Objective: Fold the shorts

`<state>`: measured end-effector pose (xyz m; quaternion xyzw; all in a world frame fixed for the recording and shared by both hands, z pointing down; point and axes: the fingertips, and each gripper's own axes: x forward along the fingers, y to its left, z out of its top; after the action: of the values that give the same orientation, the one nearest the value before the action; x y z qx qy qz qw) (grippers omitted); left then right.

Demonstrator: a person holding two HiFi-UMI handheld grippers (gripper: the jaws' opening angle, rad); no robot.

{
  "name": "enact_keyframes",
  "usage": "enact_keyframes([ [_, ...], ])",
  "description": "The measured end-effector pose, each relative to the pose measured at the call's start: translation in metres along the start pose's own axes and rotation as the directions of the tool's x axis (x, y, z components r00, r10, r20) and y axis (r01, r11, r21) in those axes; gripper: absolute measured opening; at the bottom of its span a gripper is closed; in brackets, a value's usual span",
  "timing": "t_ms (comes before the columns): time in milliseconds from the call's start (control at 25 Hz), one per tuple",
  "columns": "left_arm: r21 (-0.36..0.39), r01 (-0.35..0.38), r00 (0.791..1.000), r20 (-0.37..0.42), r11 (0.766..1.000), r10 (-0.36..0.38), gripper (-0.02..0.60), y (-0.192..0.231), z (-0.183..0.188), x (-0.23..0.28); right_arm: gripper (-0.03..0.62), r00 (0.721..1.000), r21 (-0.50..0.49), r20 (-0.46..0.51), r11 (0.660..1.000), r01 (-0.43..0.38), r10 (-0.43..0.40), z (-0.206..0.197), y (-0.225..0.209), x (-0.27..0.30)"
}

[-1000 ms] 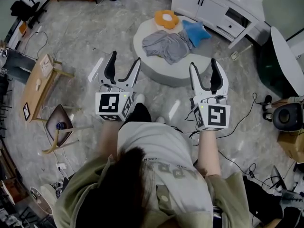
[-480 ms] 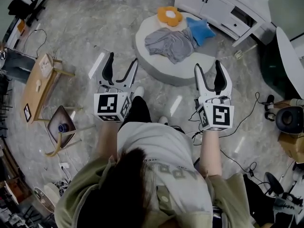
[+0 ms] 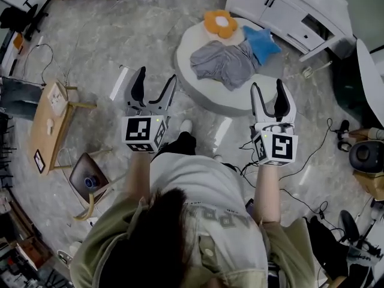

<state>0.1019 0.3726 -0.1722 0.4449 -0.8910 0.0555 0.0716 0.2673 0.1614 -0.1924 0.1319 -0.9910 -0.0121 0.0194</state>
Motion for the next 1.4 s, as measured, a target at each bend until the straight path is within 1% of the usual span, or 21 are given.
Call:
enact_keyframes([
  [160, -0.007, 0.053, 0.998, -0.028, 0.999, -0.054, 0.328, 0.048, -0.006, 0.035, 0.265, 0.997, -0.004, -0.036, 0.997, 0.071, -0.071, -0.006, 0.012, 0.043],
  [320, 0.006, 0.110, 0.990, -0.088, 0.994, -0.109, 0.328, 0.077, -0.023, 0.069, 0.265, 0.987, -0.021, -0.082, 0.990, 0.138, -0.139, -0.022, 0.006, 0.076],
  [480, 0.009, 0.165, 0.975, -0.152, 0.986, -0.162, 0.328, 0.086, -0.044, 0.099, 0.265, 0.972, -0.026, -0.122, 0.979, 0.201, -0.202, -0.041, -0.012, 0.091],
  [640, 0.009, 0.206, 0.957, -0.212, 0.979, -0.199, 0.328, 0.077, -0.063, 0.124, 0.265, 0.956, -0.011, -0.175, 0.972, 0.237, -0.235, -0.067, -0.033, 0.097],
  [720, 0.008, 0.218, 0.948, -0.241, 0.976, -0.210, 0.328, 0.067, -0.072, 0.139, 0.265, 0.951, -0.004, -0.197, 0.971, 0.240, -0.236, -0.078, -0.047, 0.101],
  [840, 0.024, 0.233, 0.935, -0.279, 0.972, -0.218, 0.330, 0.053, -0.085, 0.165, 0.265, 0.946, 0.008, -0.224, 0.971, 0.241, -0.233, -0.097, -0.069, 0.110],
  [1000, 0.030, 0.233, 0.924, -0.320, 0.972, -0.212, 0.331, 0.038, -0.097, 0.197, 0.265, 0.943, 0.026, -0.256, 0.973, 0.229, -0.215, -0.120, -0.096, 0.126],
  [1120, 0.057, 0.242, 0.910, -0.358, 0.968, -0.207, 0.333, 0.024, -0.109, 0.222, 0.265, 0.942, 0.047, -0.269, 0.974, 0.221, -0.200, -0.136, -0.115, 0.136],
  [1200, 0.081, 0.251, 0.899, -0.389, 0.965, -0.201, 0.334, 0.015, -0.121, 0.235, 0.265, 0.940, 0.064, -0.292, 0.977, 0.202, -0.175, -0.152, -0.119, 0.142],
  [1280, 0.089, 0.262, 0.887, -0.414, 0.961, -0.204, 0.337, 0.007, -0.135, 0.247, 0.265, 0.935, 0.071, -0.322, 0.981, 0.182, -0.150, -0.170, -0.119, 0.150],
  [1320, 0.086, 0.273, 0.879, -0.427, 0.958, -0.212, 0.337, 0.004, -0.142, 0.253, 0.265, 0.930, 0.075, -0.337, 0.981, 0.179, -0.144, -0.180, -0.119, 0.154],
  [1400, 0.082, 0.307, 0.854, -0.462, 0.948, -0.237, 0.339, -0.004, -0.161, 0.264, 0.265, 0.918, 0.087, -0.374, 0.980, 0.177, -0.132, -0.203, -0.116, 0.161],
])
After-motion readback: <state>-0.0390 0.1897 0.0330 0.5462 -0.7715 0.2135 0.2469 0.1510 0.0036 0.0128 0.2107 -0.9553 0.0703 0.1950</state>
